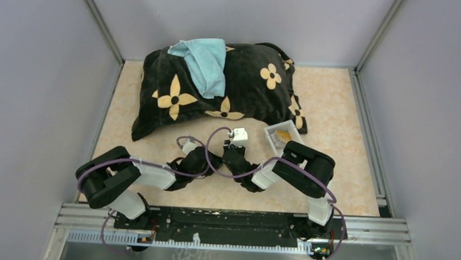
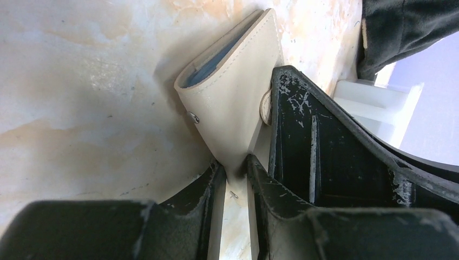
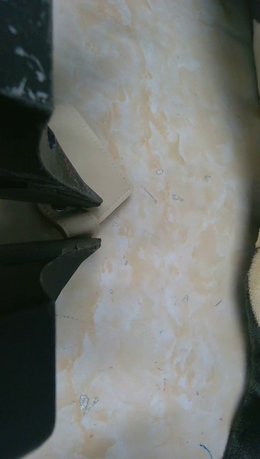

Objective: Put the credit cards into the card holder
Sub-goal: Close the card holder at the center of the board.

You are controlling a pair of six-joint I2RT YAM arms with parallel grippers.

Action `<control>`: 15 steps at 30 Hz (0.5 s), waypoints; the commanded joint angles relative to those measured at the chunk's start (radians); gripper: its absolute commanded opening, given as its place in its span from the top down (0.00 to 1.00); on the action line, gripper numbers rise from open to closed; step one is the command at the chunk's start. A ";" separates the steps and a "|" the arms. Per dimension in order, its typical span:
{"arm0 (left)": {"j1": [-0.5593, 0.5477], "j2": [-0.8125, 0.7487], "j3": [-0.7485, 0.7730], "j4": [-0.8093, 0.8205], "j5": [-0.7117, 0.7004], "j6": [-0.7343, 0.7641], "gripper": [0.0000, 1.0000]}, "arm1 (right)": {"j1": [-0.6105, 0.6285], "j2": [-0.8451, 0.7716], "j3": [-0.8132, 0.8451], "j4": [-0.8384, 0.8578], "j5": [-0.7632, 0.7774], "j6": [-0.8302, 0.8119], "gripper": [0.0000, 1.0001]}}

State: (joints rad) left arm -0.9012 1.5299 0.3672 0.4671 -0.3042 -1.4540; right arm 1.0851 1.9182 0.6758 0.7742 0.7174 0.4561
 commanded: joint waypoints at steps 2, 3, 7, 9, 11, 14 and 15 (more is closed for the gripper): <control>0.004 0.136 -0.071 -0.292 0.039 0.069 0.72 | 0.074 0.090 -0.102 -0.416 -0.207 0.085 0.72; 0.005 0.122 -0.071 -0.308 0.038 0.072 0.71 | 0.073 0.061 -0.099 -0.428 -0.201 0.084 0.71; 0.005 0.033 -0.063 -0.411 0.012 0.074 0.69 | 0.042 -0.087 -0.053 -0.518 -0.210 0.045 0.66; 0.004 -0.022 -0.057 -0.464 -0.005 0.075 0.68 | 0.007 -0.157 -0.020 -0.570 -0.222 0.026 0.63; 0.005 -0.067 -0.045 -0.516 -0.019 0.075 0.67 | -0.030 -0.213 0.023 -0.625 -0.249 0.008 0.59; 0.005 -0.114 -0.016 -0.586 -0.037 0.078 0.64 | -0.062 -0.286 0.070 -0.694 -0.267 -0.014 0.58; 0.005 -0.129 -0.008 -0.604 -0.041 0.078 0.64 | -0.070 -0.310 0.080 -0.707 -0.272 -0.018 0.57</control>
State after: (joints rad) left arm -0.9031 1.3998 0.3798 0.2584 -0.2943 -1.4387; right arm 1.0420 1.6947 0.7105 0.3225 0.5571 0.4839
